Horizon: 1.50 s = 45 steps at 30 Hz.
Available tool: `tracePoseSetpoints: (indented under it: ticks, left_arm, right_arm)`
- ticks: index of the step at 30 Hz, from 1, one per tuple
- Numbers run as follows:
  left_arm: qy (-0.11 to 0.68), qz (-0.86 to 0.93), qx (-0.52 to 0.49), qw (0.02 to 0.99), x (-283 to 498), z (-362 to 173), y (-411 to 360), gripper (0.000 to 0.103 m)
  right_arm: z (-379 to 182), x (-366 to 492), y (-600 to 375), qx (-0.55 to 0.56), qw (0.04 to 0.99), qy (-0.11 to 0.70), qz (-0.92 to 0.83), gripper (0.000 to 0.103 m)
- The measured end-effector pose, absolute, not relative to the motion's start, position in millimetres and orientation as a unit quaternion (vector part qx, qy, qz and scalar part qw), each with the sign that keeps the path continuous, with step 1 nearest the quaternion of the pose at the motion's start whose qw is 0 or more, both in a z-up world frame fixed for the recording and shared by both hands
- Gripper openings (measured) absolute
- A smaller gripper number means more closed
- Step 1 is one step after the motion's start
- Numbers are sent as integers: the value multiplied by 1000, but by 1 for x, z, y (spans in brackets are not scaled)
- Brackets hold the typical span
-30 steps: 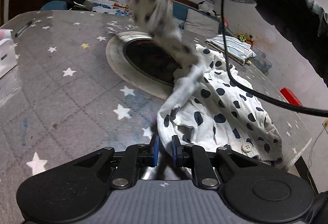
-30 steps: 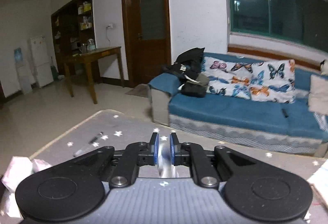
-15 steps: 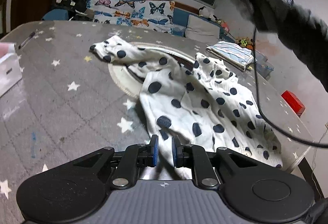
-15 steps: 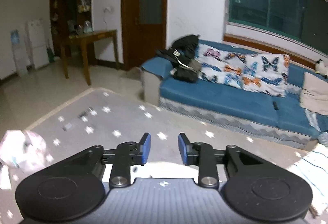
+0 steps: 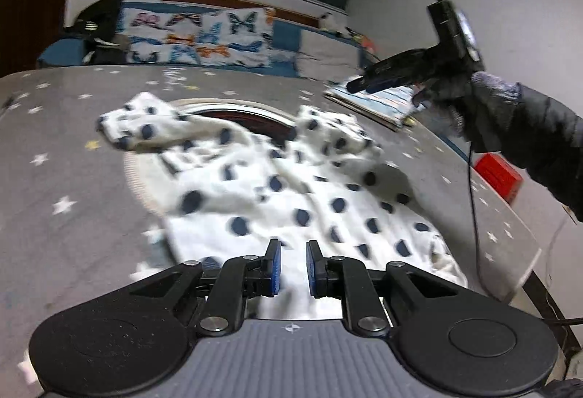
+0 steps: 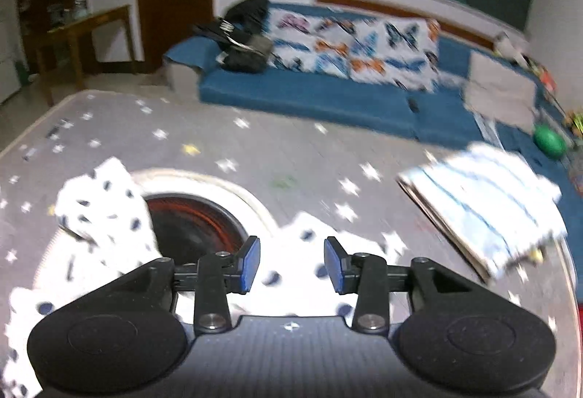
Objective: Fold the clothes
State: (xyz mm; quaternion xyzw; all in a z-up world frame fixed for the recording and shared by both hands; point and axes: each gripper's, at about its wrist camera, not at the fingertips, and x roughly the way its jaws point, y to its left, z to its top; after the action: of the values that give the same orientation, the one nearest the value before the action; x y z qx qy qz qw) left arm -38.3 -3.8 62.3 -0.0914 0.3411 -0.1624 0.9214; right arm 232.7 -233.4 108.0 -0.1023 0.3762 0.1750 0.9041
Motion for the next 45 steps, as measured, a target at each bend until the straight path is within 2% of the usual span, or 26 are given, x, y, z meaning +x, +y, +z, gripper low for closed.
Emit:
tracePoseSetpoints:
  ticks: [11,23,36,42,45]
  left_arm:
    - [382,-267,-74,881,-1,42,-85,16]
    - [426,-342,-72,834,18,16,-114,16]
    - [443,-391,-89,802,25,-1,-117,15]
    - [439,-383,-90,808,25,-2,-116,16]
    - [434,-373,-86,815,22,2,-112,21]
  right_arm:
    - [56,271,-281,-76,898,405,151,39]
    - [24,320,-269,-94,888,417,167,41]
    - [19,383,-281,-80,898,410,136,46]
    - [23,382,-275,-109,897,407,133,47]
    - [32,369,-271,-127,894,406,144,49]
